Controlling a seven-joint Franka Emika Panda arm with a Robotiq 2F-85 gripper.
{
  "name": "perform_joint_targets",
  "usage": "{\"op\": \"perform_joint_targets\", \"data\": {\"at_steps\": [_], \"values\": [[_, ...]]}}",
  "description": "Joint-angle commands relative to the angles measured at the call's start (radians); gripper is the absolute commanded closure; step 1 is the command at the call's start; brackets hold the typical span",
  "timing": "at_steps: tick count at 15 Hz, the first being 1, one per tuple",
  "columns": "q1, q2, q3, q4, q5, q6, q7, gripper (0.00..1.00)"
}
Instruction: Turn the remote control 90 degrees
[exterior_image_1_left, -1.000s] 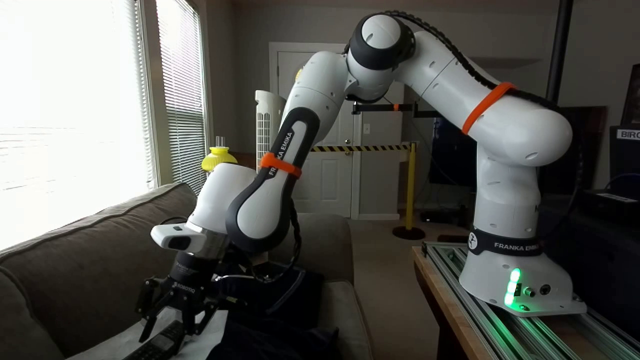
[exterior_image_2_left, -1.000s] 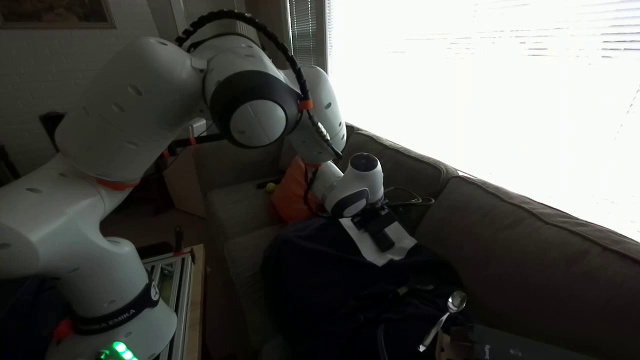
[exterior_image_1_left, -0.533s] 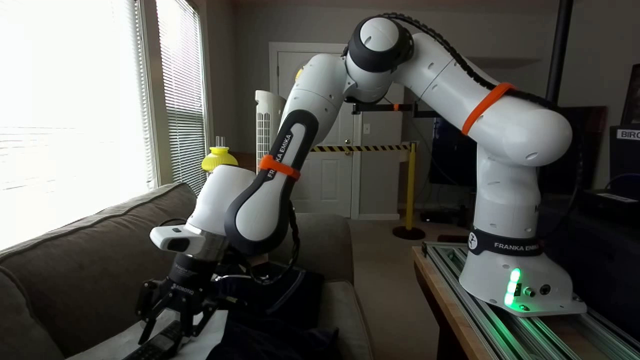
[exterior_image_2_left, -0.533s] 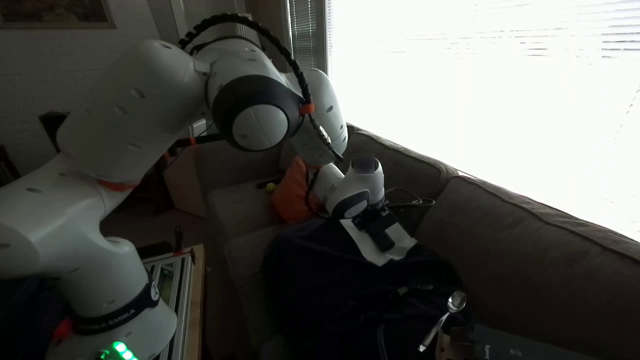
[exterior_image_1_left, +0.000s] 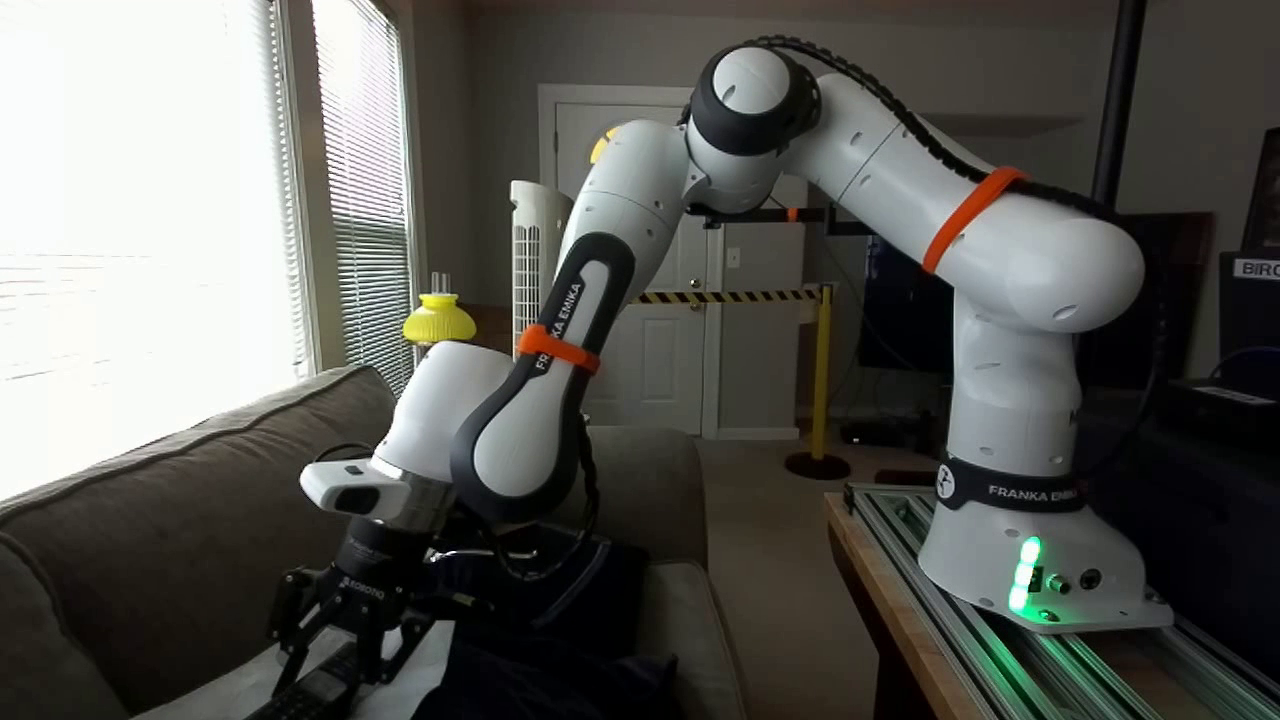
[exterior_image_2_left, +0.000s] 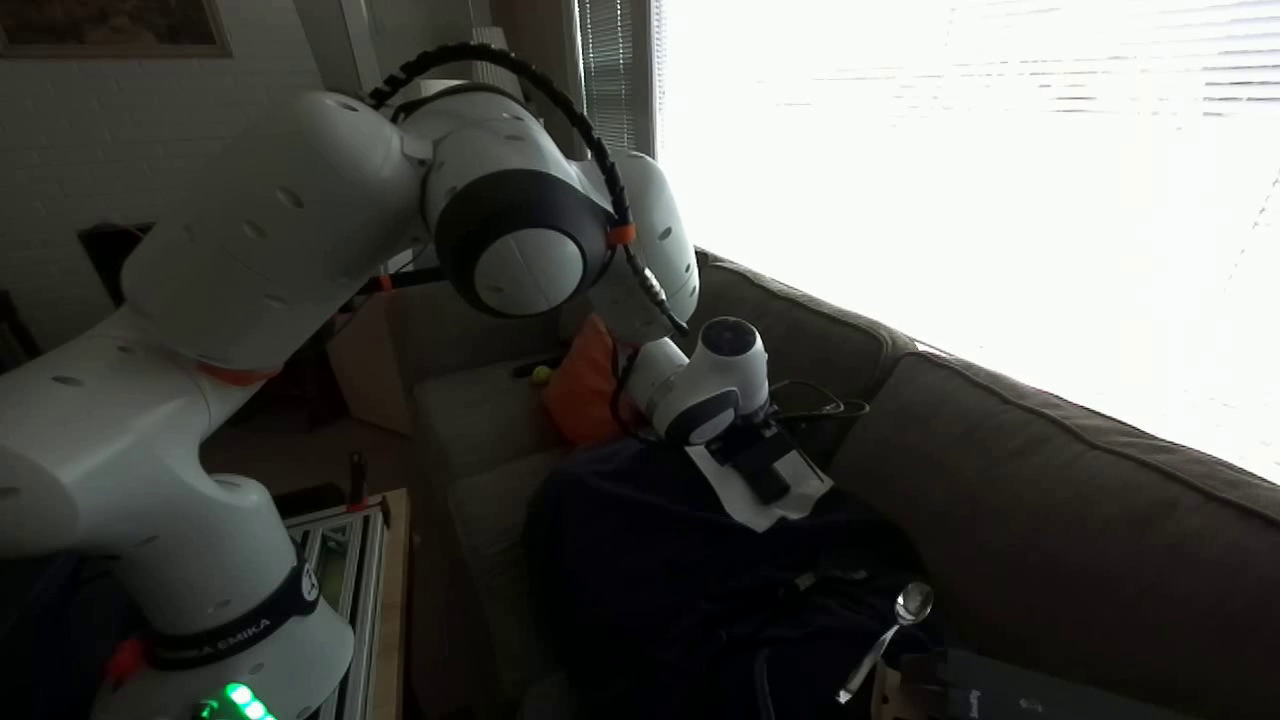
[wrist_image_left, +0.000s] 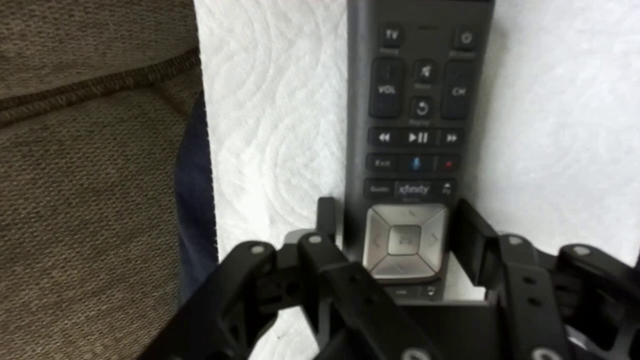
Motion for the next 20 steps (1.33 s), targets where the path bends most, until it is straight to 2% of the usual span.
{"op": "perform_joint_targets", "data": {"at_steps": [1,2,6,8,10,13,17,20], "values": [[-0.010,0.060,0.004,0.038,-0.060,0.039,0.006,0.66],[-0.018,0.068,0.016,0.042,-0.066,0.040,0.004,0.72],[-0.026,-0.013,0.044,0.011,-0.029,-0.087,0.065,0.73],[0.002,-0.075,0.019,-0.004,-0.010,-0.127,0.106,0.73],[-0.058,-0.095,0.097,-0.010,0.018,-0.222,0.100,0.73],[-0.049,-0.135,0.108,0.007,0.110,-0.349,0.144,0.73],[0.008,-0.187,0.038,0.021,0.238,-0.426,0.272,0.73],[0.014,-0.193,0.013,0.035,0.316,-0.446,0.359,0.73]]}}
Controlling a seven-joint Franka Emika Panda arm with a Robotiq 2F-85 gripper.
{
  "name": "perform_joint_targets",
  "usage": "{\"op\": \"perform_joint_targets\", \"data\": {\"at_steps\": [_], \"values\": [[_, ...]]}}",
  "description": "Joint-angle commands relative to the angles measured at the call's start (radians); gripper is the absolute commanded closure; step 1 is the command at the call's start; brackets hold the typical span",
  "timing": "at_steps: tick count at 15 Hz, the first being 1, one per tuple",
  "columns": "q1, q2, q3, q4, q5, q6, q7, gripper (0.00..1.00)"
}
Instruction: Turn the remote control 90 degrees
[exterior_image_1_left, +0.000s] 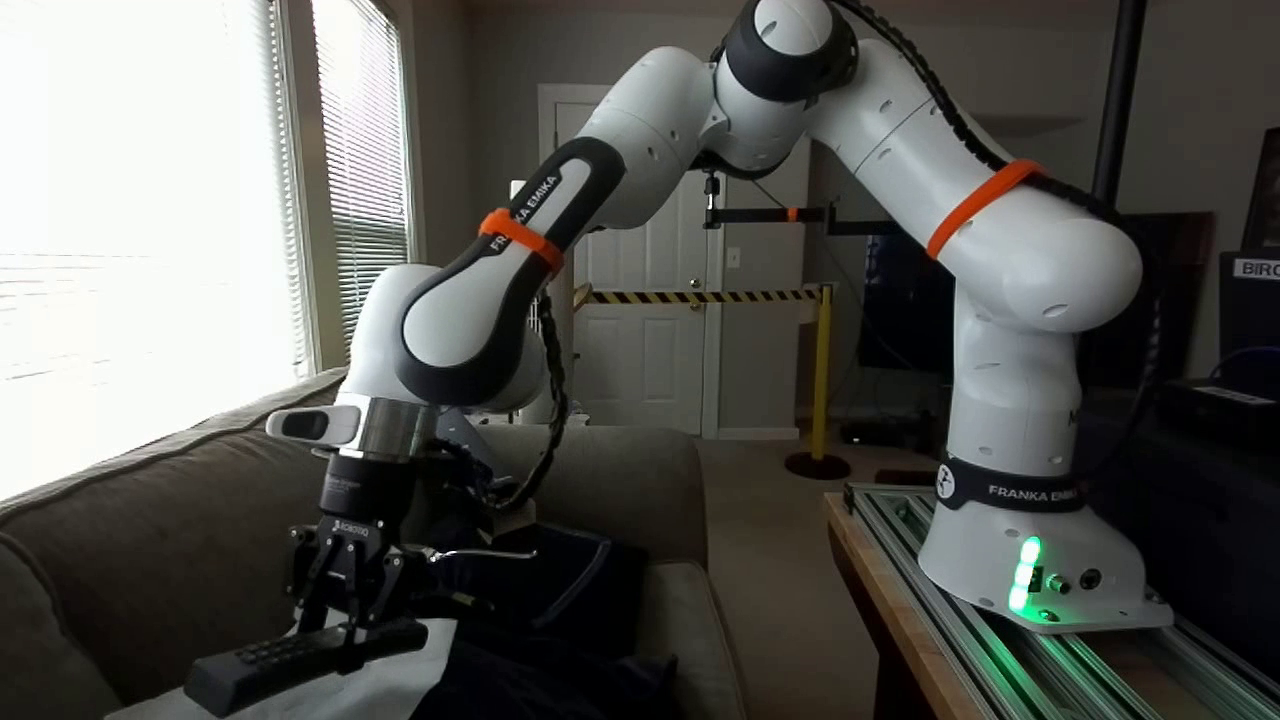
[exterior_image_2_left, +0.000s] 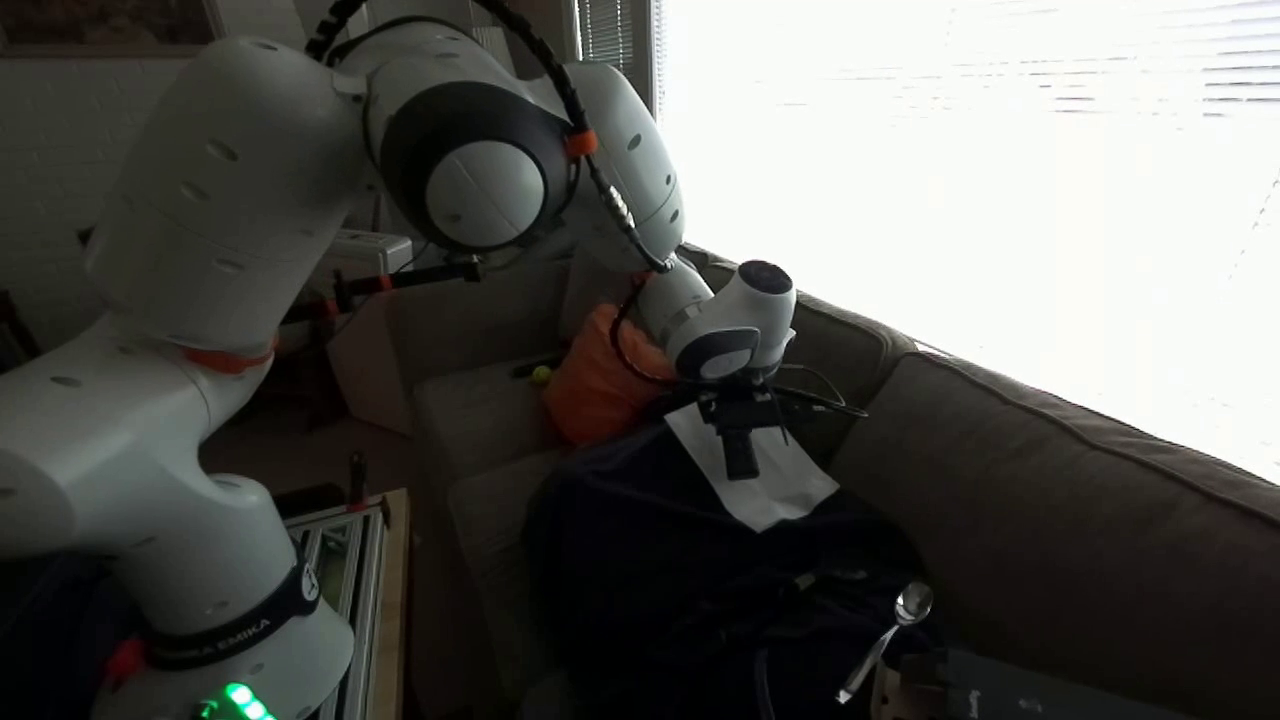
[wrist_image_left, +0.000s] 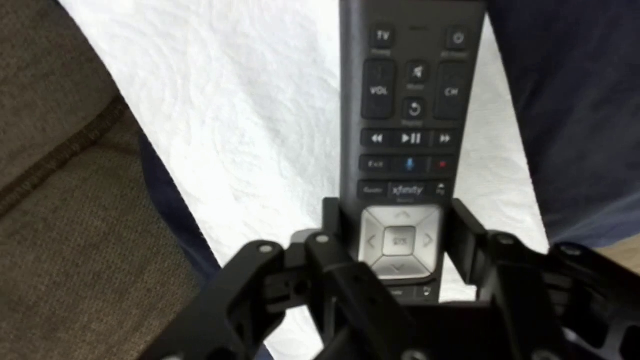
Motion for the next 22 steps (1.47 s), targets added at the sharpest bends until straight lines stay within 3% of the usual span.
{"op": "perform_joint_targets", "data": {"at_steps": [1,7,12,17,22], "values": [[0.033,-0.026,-0.045,0.023,0.099,-0.061,0.119,0.73],[0.084,0.005,-0.081,0.092,0.187,-0.118,0.324,0.73],[0.110,0.027,-0.091,0.123,0.211,-0.160,0.419,0.73],[0.193,0.052,-0.186,0.154,0.150,-0.199,0.530,0.73],[0.250,0.079,-0.239,0.192,0.099,-0.195,0.611,0.73]]}}
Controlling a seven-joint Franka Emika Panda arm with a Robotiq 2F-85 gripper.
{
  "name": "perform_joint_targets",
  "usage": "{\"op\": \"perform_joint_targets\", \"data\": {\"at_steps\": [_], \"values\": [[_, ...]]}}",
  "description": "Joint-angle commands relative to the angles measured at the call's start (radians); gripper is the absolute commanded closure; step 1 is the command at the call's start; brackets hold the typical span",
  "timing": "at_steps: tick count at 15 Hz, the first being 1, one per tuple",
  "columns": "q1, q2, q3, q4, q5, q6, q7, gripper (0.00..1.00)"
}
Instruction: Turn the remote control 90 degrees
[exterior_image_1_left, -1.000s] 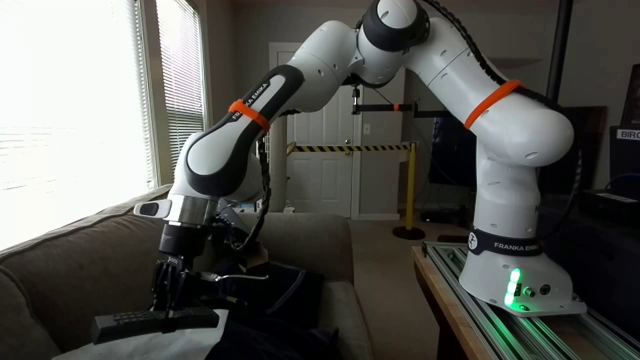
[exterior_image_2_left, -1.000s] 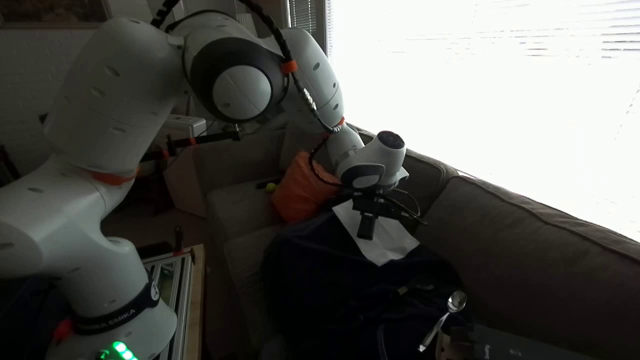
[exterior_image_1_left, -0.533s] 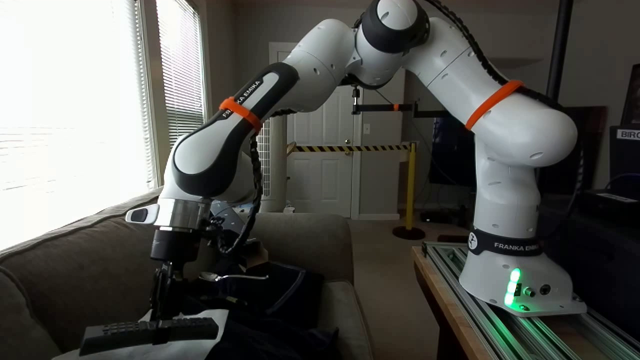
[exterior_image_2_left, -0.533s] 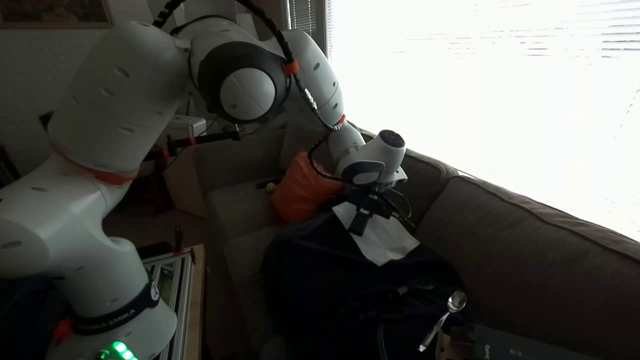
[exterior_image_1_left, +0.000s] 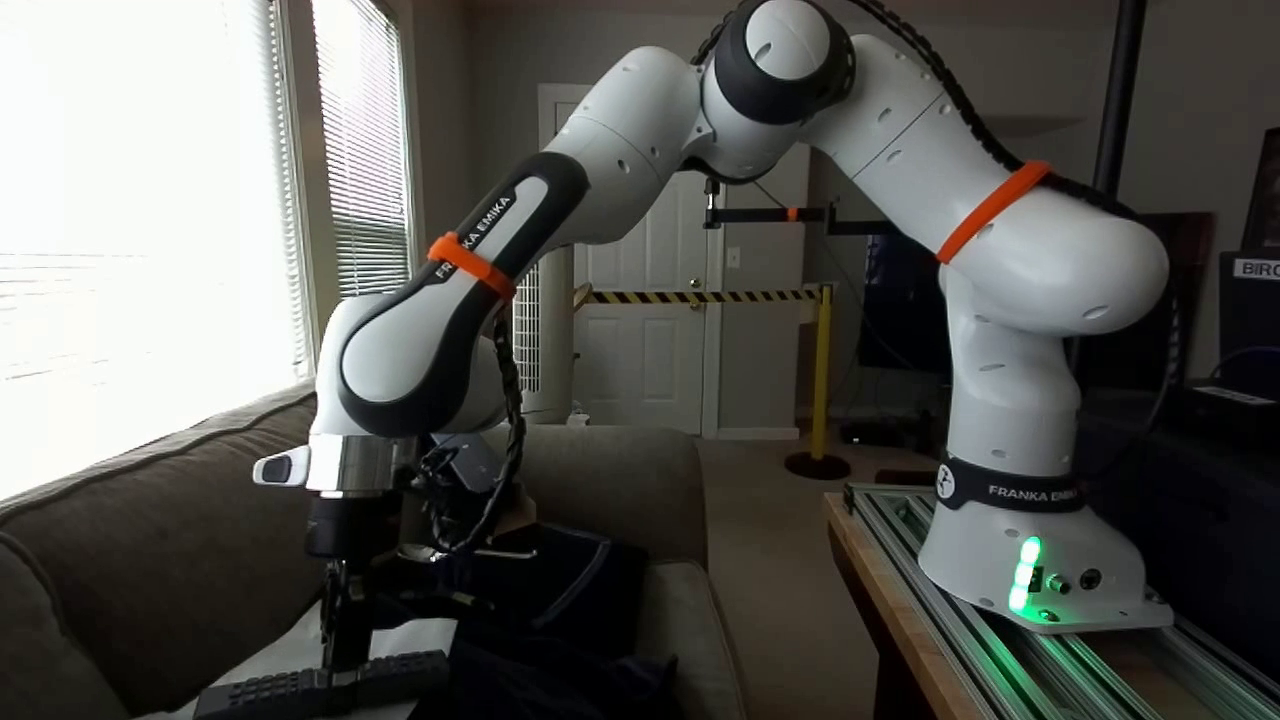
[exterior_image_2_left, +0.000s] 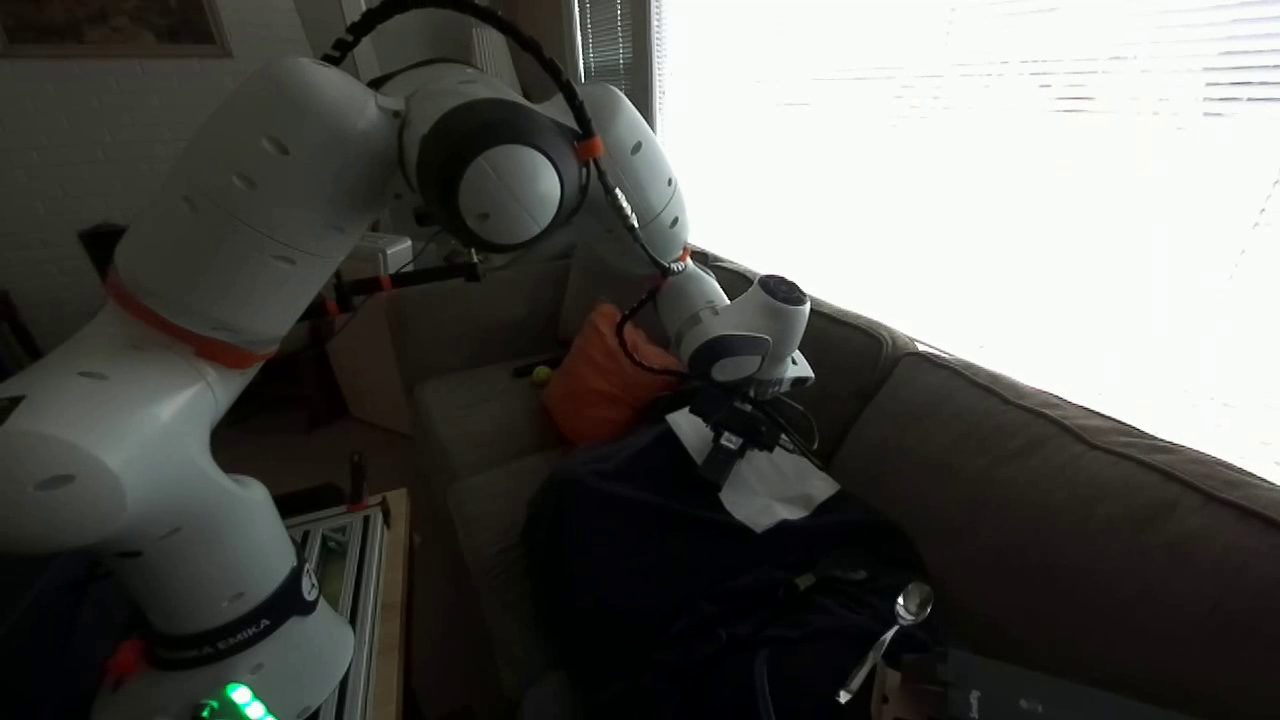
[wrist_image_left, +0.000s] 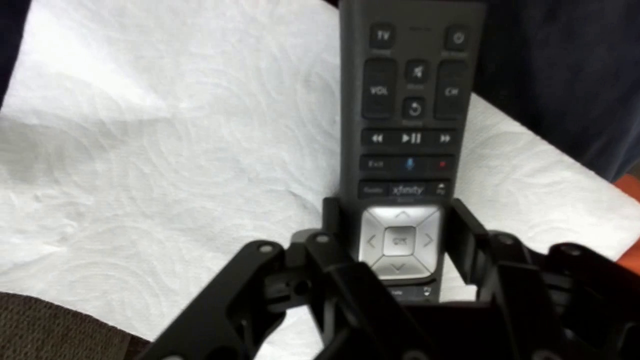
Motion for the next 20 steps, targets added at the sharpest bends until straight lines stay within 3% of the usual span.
{"op": "perform_joint_targets", "data": {"at_steps": [1,3,4,7,8,12,15,20], "values": [[0.047,0.029,-0.038,0.057,-0.054,-0.033,0.081,0.73],[0.058,0.033,-0.042,0.065,-0.071,-0.037,0.106,0.73],[0.065,0.035,-0.050,0.068,-0.086,-0.040,0.119,0.31],[0.119,0.002,-0.113,0.052,-0.212,-0.022,0.118,0.07],[0.108,-0.014,-0.101,0.042,-0.241,-0.025,0.081,0.01],[0.048,-0.134,-0.003,-0.064,-0.267,0.045,-0.062,0.00],[-0.006,-0.251,0.087,-0.166,-0.171,0.046,-0.109,0.00],[-0.098,-0.499,0.170,-0.388,0.046,0.000,-0.204,0.00]]}}
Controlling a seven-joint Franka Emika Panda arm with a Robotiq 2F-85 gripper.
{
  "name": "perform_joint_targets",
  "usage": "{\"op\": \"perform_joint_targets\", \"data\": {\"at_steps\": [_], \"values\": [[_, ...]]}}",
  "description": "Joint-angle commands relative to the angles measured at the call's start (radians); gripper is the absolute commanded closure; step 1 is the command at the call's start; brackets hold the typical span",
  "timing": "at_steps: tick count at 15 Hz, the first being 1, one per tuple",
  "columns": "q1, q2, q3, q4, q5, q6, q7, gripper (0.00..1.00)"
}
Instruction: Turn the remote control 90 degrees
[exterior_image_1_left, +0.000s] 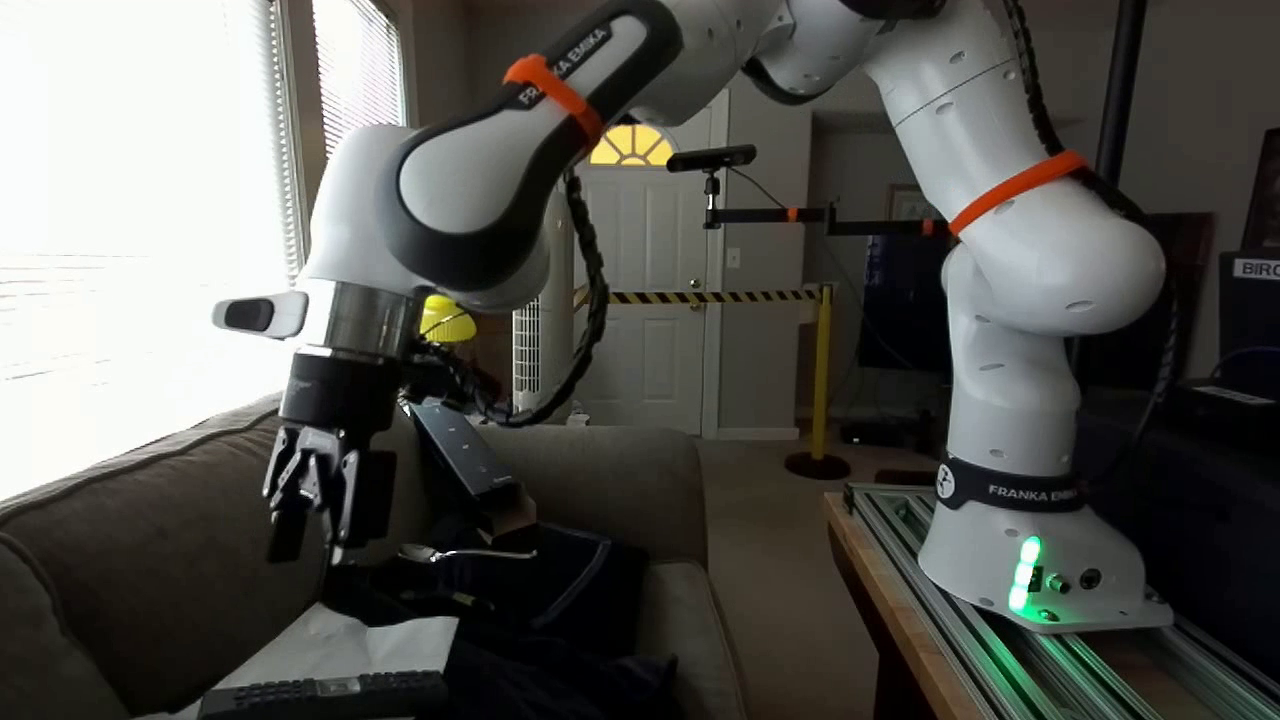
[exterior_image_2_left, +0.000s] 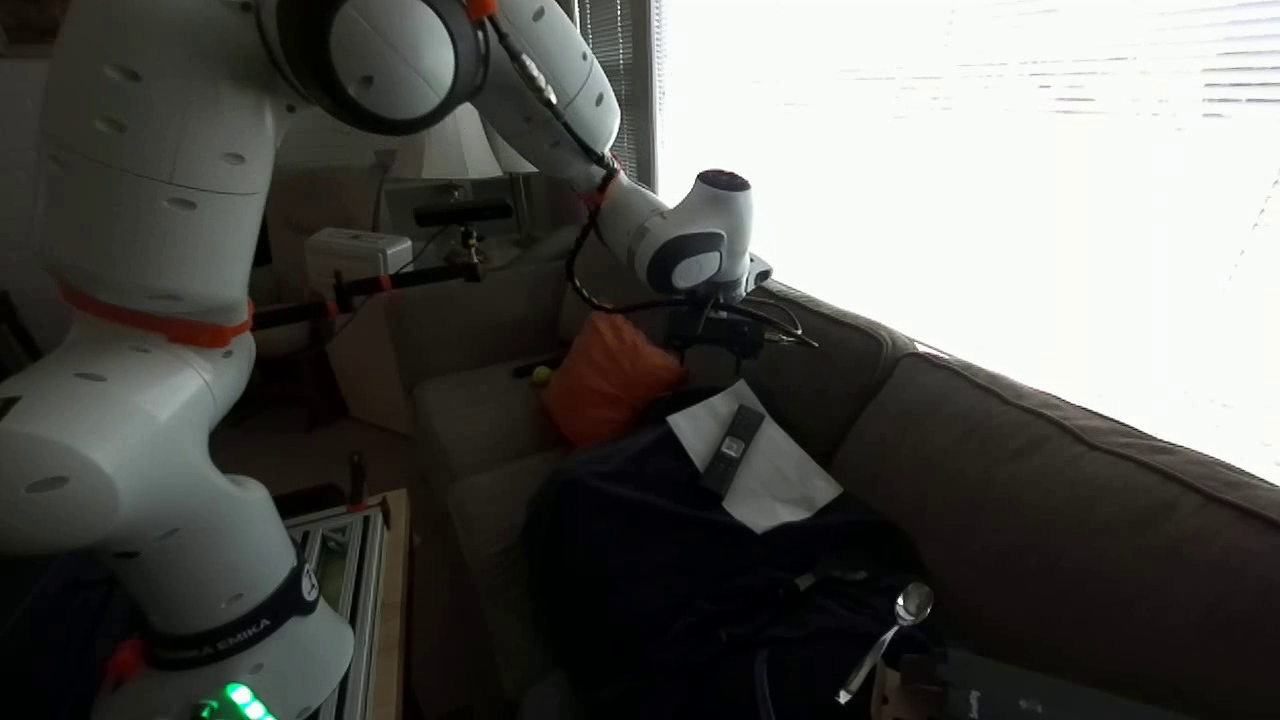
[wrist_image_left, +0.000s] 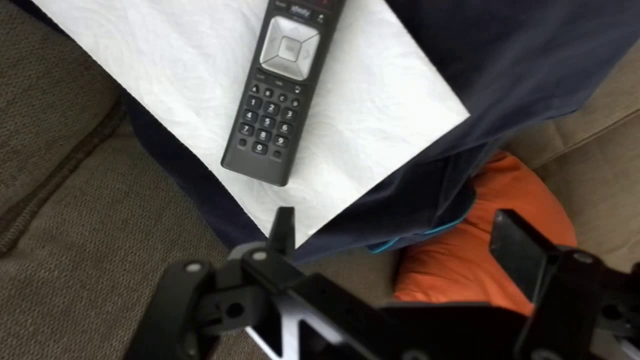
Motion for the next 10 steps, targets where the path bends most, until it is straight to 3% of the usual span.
{"op": "perform_joint_targets", "data": {"at_steps": [1,4,5,10], "values": [[-0.070,-0.231,0.039,-0.222,0.161,-0.049,-0.111,0.00],[-0.061,-0.366,0.008,-0.326,0.310,-0.135,-0.254,0.00],[0.014,-0.255,-0.052,-0.223,0.249,-0.084,-0.185,0.00],[0.033,-0.353,-0.081,-0.305,0.296,-0.123,-0.234,0.00]]}}
